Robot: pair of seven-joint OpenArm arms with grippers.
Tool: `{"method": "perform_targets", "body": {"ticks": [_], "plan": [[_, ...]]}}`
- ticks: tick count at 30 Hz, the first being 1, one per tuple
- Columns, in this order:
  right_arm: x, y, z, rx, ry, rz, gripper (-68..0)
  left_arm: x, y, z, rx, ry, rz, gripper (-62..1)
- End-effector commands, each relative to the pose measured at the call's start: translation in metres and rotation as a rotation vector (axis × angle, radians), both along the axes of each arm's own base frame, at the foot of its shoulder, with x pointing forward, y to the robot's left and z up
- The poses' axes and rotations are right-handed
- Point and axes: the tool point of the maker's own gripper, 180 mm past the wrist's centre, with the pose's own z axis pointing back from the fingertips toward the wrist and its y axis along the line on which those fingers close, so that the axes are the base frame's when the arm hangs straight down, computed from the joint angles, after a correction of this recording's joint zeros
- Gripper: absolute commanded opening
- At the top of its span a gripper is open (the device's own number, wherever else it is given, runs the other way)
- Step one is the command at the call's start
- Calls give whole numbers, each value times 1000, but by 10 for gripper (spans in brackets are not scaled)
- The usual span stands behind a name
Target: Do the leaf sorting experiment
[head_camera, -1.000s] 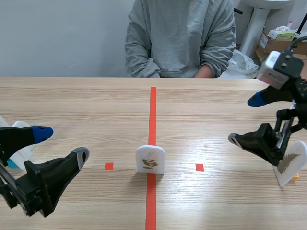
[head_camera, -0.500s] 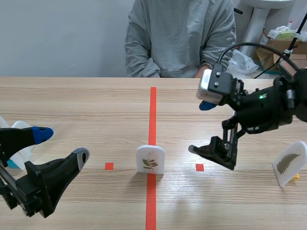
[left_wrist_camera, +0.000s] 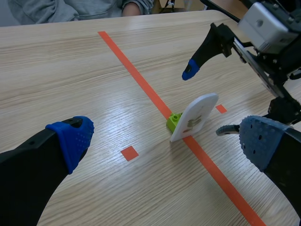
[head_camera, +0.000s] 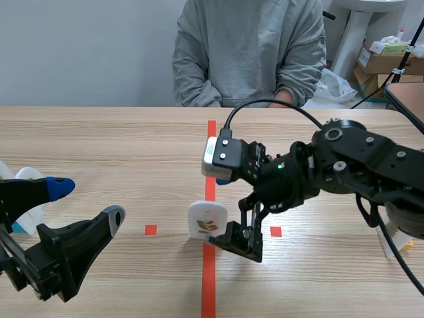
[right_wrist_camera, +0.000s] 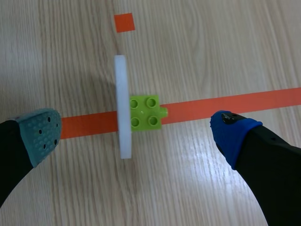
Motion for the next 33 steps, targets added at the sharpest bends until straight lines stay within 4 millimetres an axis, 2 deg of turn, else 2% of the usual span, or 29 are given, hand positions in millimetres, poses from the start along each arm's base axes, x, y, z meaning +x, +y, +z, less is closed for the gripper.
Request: {"method": "perform_targets", "body": {"ticks": [1, 6, 10, 13, 18, 20, 33], "plan": [[4, 3, 8, 19, -12, 11, 4, 1, -3, 7, -21, -18, 3, 14], [-3, 14, 4, 31, 4, 32, 4, 1, -3, 7, -22, -19, 3, 14], [-4, 15, 3, 25, 2, 35, 4, 1, -3, 7, -22, -19, 3, 14], [-3, 14, 1, 18, 2, 34, -88, 1, -3, 7, -22, -19, 3, 14], [0, 11, -1, 0, -7, 17, -336, 1, -3, 7, -22, -19, 3, 14], [2, 10, -2, -7, -12, 6, -401, 1, -3, 7, -22, -19, 3, 14], [4, 9, -2, -9, -19, -9, -646, 1, -3, 7, -22, -19, 3, 14]]}}
